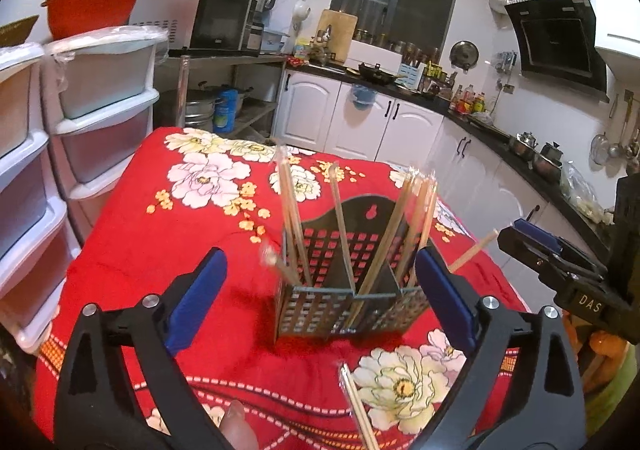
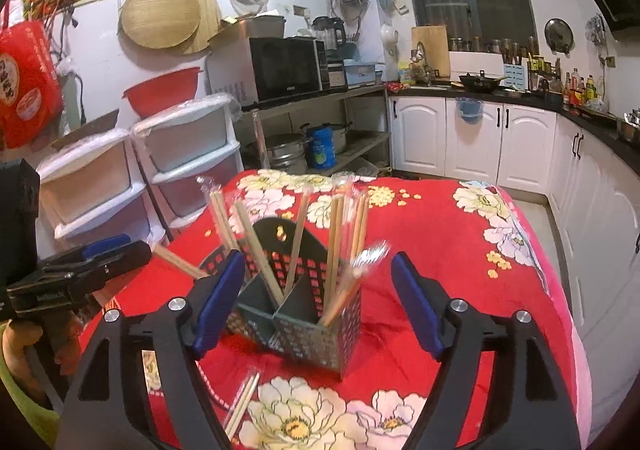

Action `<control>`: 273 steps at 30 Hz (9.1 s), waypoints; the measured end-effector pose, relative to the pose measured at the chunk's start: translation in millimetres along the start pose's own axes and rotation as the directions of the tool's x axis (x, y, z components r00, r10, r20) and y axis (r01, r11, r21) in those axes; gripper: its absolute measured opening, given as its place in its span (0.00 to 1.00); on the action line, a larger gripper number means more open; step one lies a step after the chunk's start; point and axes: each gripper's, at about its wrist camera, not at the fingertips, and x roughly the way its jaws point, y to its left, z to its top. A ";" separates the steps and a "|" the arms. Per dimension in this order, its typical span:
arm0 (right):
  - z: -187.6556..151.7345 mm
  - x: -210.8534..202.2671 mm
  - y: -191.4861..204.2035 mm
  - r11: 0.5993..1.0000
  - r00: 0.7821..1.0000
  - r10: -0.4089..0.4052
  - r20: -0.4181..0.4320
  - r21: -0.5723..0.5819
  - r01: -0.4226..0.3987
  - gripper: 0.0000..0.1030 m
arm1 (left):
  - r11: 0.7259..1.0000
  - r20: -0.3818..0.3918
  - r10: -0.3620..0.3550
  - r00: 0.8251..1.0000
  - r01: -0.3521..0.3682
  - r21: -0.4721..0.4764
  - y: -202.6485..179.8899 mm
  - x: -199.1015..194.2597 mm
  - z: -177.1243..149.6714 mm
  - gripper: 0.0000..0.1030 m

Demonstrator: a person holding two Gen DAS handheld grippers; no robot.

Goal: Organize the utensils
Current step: 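Move both open tools back toward the remaining sleeved chopsticks, then close the right tool on a sleeved chopstick pair while the left tool grasps another, then lift the chopsticks with the right tool while the left tool carries its pair above the caddy, then lower chopsticks into the caddy and open the right tool while the left tool releases its pair, then pull both open tools back away from the caddy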

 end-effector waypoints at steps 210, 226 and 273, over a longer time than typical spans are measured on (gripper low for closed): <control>50.2 68.9 -10.4 0.999 0.999 0.002 0.054 0.048 -0.005 0.07 | 0.999 0.031 -0.015 0.999 0.013 0.052 -34.9 69.2 47.2 0.04; 39.2 55.6 -7.7 0.998 1.000 -0.031 -0.003 0.053 0.031 0.25 | 0.997 0.012 -0.025 1.000 0.024 0.067 -34.3 59.4 41.5 0.04; -84.8 -43.7 27.6 0.992 0.992 -0.117 0.038 -0.034 0.119 0.92 | 0.998 -0.005 0.029 1.000 -0.029 0.059 -20.6 -20.3 -78.2 0.89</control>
